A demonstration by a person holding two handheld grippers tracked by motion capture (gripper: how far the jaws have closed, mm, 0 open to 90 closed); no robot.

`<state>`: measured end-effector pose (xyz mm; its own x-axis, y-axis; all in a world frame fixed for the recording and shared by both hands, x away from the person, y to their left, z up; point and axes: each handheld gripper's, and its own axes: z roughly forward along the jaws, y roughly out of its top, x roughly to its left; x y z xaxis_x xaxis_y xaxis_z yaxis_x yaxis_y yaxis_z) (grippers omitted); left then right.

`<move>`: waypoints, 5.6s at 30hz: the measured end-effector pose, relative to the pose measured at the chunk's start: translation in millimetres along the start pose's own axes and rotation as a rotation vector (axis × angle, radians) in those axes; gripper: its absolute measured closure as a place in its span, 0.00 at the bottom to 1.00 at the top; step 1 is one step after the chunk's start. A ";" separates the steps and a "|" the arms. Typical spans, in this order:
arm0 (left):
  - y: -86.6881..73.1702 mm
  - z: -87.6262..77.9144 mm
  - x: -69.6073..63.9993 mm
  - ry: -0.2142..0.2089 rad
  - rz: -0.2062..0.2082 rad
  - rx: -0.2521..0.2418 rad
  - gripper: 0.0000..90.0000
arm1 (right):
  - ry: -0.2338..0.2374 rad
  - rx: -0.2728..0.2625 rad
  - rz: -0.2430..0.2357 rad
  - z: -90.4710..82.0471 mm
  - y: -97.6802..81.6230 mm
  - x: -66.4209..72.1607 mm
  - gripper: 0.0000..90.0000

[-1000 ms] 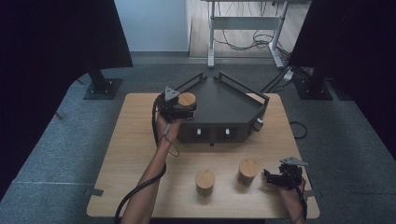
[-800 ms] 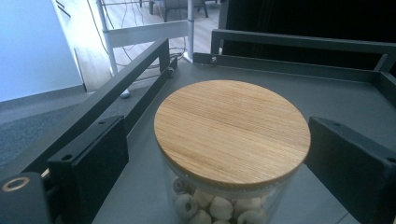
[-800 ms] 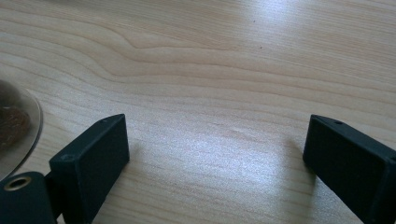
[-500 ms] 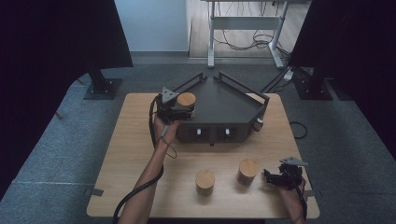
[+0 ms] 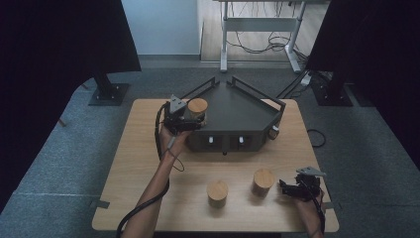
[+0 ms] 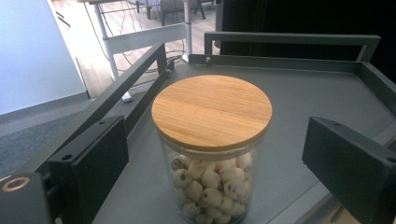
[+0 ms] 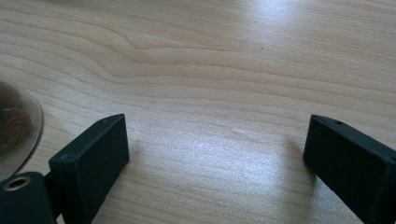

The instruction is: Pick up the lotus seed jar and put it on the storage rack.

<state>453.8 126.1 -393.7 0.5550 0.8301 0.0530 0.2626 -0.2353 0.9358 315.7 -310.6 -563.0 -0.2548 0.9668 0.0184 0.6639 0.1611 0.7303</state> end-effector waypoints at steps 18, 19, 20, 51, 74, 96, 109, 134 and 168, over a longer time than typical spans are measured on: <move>-4.9 -10.7 -0.9 -0.001 0.012 -0.003 0.08 | 0.001 0.000 0.001 0.0 0.0 0.0 0.07; -4.9 -11.2 -1.1 -0.001 0.013 -0.004 0.08 | 0.001 0.000 0.001 0.0 0.0 0.0 0.07; -4.9 -11.9 -1.2 -0.002 0.013 -0.005 0.08 | 0.001 0.000 0.001 0.0 0.0 0.0 0.07; -16.3 -37.3 4.6 0.005 0.000 -0.012 0.08 | 0.001 0.000 0.001 0.0 0.0 0.0 0.07; -22.1 -52.3 5.8 0.001 -0.015 -0.026 0.08 | 0.000 0.000 0.001 0.0 0.0 0.0 0.07; -27.7 -68.0 5.0 -0.008 -0.020 -0.036 0.08 | 0.000 0.000 0.002 0.0 0.1 0.0 0.07; -32.7 -80.1 6.2 -0.011 -0.027 -0.046 0.08 | 0.000 0.000 0.002 0.0 0.1 0.0 0.07; -49.7 -104.0 17.8 0.018 -0.061 -0.047 0.08 | -0.001 0.000 0.001 0.0 0.1 0.0 0.07; -70.6 -131.5 7.8 -0.003 -0.072 -0.049 0.08 | -0.001 0.000 0.001 0.0 0.0 0.0 0.07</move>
<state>335.9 215.6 -413.5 0.5384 0.8425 -0.0164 0.2631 -0.1496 0.9531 315.8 -310.6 -562.9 -0.2539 0.9670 0.0186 0.6642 0.1604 0.7302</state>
